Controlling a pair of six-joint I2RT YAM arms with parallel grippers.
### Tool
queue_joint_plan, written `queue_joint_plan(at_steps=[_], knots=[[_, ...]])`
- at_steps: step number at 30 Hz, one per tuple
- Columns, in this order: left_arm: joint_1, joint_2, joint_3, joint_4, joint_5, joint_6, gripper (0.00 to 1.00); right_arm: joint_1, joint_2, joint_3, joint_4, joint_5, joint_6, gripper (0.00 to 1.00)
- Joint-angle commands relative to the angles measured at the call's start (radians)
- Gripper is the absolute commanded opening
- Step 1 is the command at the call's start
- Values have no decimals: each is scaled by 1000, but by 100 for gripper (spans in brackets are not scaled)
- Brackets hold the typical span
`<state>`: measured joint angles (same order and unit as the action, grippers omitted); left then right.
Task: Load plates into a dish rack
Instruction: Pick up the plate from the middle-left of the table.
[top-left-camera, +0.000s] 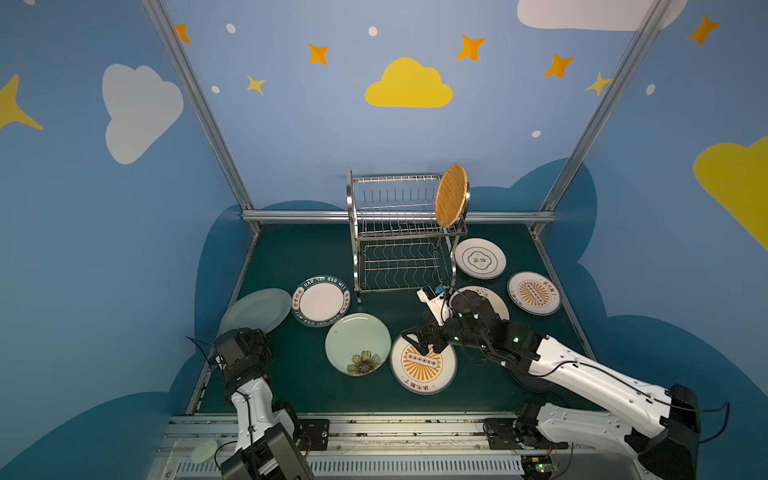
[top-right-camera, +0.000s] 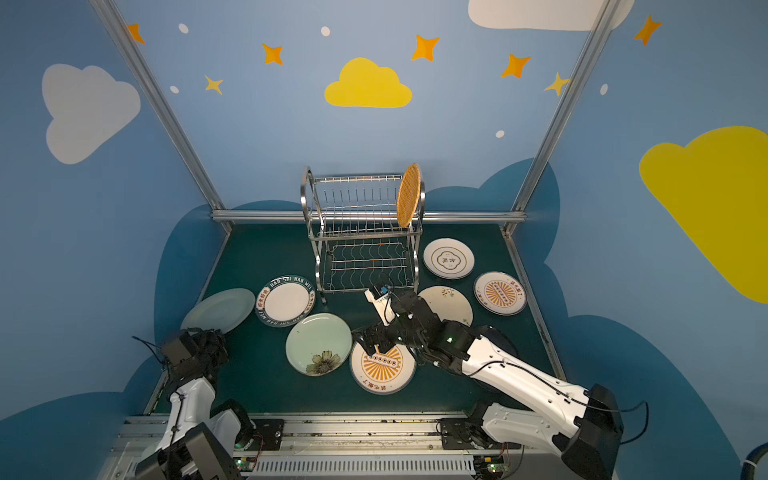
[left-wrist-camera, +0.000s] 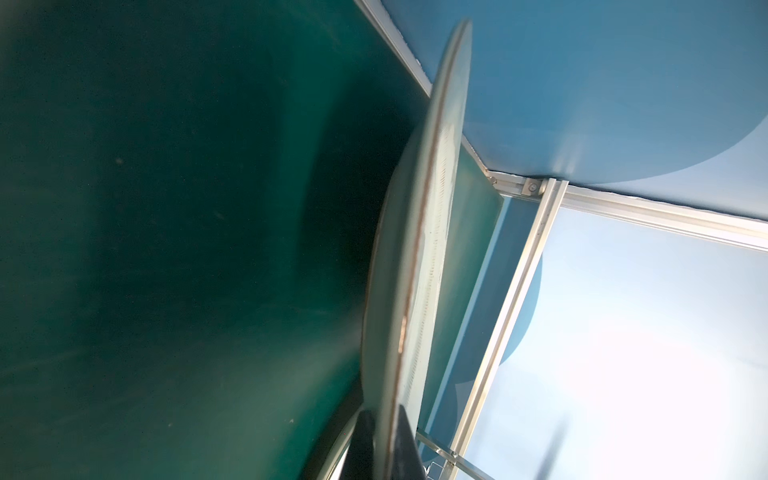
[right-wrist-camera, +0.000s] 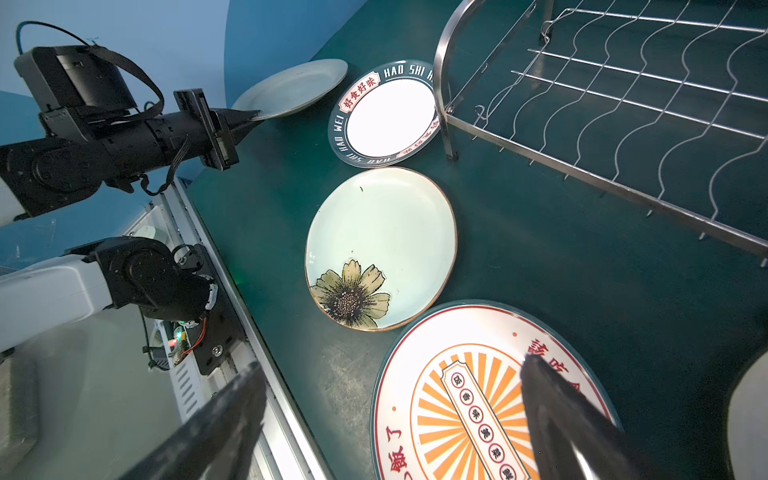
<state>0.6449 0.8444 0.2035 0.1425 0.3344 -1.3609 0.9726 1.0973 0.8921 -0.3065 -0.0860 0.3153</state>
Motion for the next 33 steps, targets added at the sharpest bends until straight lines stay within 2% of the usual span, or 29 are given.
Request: queue_joint_plan(at_steps=[1,10,23,33], knots=[[-2,-40,8,217,12,-14,4,3,11,2,22,5,6,93],[-5,-53,11,331,43,-12,4,0,24,6,25,8,8,93],[-65,-53,32,426,143,-29,4,-47,87,70,14,15,70,93],[-106,-132,96,283,276,-11,4,-125,117,107,35,-49,166,94]])
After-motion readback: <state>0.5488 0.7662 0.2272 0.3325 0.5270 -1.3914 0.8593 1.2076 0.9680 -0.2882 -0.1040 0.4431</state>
